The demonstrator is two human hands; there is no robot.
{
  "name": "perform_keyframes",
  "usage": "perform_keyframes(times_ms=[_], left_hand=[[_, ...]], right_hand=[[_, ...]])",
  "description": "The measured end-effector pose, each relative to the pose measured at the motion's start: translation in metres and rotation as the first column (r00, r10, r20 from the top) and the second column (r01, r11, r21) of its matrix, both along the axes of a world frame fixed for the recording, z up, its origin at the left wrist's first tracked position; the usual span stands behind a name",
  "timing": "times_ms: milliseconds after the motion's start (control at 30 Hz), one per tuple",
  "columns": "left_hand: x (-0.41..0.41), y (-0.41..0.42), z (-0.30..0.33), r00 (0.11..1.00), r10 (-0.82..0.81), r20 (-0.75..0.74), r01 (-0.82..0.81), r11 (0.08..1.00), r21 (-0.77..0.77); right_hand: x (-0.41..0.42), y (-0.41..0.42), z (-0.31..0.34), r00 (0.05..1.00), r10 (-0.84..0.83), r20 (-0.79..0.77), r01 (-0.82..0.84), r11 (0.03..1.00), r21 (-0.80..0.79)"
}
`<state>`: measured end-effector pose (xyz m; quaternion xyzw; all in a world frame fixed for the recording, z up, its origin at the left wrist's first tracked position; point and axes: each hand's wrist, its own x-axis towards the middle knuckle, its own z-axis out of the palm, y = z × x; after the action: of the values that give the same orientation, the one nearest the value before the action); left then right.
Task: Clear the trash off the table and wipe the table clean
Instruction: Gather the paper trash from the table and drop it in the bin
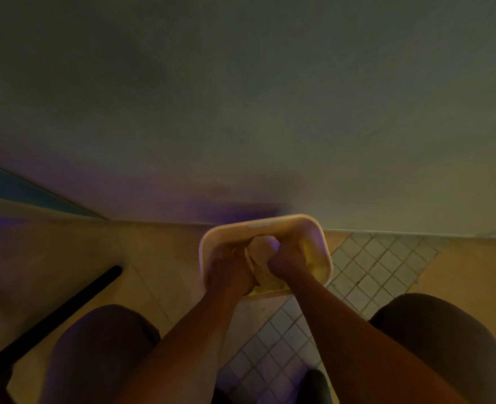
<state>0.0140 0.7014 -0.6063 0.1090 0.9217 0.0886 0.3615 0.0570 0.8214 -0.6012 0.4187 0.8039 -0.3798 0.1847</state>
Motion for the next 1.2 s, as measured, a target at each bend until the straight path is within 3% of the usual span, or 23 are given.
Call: perform_keyframes(times_ms=[133,267,400,567,733,1000,1200], left_hand=[[-0.003,0.002,-0.001,0.993,0.108,0.045,-0.11,0.993,0.048],[-0.003,0.003,0.006,0.996,0.092,-0.019,-0.09,0.991,0.099],[0.007,-0.005,0.024,0.991,-0.061,-0.119,0.064,0.998,0.023],[0.01,-0.009,0.052,0.983,-0.134,-0.121,0.13,0.991,-0.043],[0.024,-0.014,0.125,0.989,-0.093,-0.112,0.095,0.995,0.013],[0.055,-0.038,0.302,0.998,-0.027,-0.051,0.033,0.992,0.122],[0.074,-0.066,0.437,0.996,0.052,-0.071,-0.037,0.978,0.204]], right_hand=[[-0.003,-0.003,-0.005,0.997,0.074,-0.012,-0.073,0.997,0.029],[0.0,-0.003,-0.005,0.994,0.111,0.014,-0.111,0.992,0.06],[0.005,0.002,0.014,0.996,0.055,0.067,-0.058,0.998,0.036],[0.009,0.01,0.044,0.997,0.063,0.045,-0.064,0.998,0.025],[0.02,0.017,0.121,0.989,0.142,0.049,-0.143,0.99,0.012],[0.064,0.005,0.291,0.98,0.196,0.036,-0.19,0.975,-0.112],[0.099,-0.02,0.429,0.971,0.241,-0.009,-0.241,0.966,-0.09]])
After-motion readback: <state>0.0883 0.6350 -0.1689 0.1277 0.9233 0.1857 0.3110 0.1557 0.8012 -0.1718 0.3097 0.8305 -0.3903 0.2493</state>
